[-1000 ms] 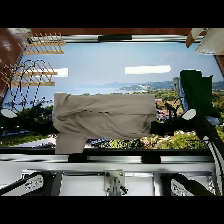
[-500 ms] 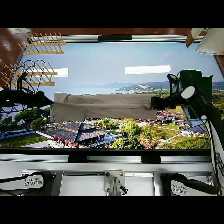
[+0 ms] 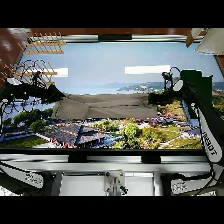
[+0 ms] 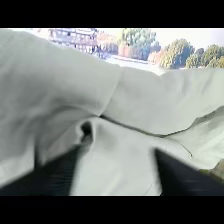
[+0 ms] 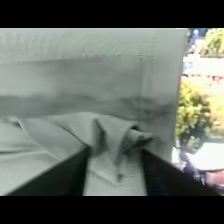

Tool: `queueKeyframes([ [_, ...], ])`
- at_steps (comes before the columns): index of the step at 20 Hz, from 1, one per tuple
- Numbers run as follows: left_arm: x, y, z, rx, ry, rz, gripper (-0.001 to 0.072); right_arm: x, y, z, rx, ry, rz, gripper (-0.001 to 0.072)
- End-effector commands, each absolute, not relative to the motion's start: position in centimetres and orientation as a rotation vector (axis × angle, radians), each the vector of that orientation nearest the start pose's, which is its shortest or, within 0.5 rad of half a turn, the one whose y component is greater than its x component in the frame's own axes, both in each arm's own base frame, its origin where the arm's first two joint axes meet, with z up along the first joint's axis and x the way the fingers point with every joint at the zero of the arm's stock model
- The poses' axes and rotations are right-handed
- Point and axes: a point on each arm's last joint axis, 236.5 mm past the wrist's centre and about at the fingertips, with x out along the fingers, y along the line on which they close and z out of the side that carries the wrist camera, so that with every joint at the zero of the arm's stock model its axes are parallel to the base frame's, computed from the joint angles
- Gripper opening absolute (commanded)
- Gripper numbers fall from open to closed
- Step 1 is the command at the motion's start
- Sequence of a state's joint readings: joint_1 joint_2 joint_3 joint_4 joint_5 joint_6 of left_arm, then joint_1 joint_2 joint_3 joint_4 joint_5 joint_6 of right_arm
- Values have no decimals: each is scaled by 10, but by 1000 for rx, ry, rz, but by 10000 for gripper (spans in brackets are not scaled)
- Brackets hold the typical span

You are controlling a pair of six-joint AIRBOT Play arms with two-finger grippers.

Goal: Fold the shirts.

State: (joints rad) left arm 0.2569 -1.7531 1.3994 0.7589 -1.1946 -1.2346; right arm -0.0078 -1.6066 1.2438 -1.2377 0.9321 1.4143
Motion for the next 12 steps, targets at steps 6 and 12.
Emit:
queueKeyframes([
  [6, 467, -39, -10, -711, 1270, -454, 674, 452, 34, -59, 473, 1256, 163, 618],
  [12, 465, -49, 14, -671, 1237, -484, 674, 446, 58, -101, 623, 1356, 216, 617],
])
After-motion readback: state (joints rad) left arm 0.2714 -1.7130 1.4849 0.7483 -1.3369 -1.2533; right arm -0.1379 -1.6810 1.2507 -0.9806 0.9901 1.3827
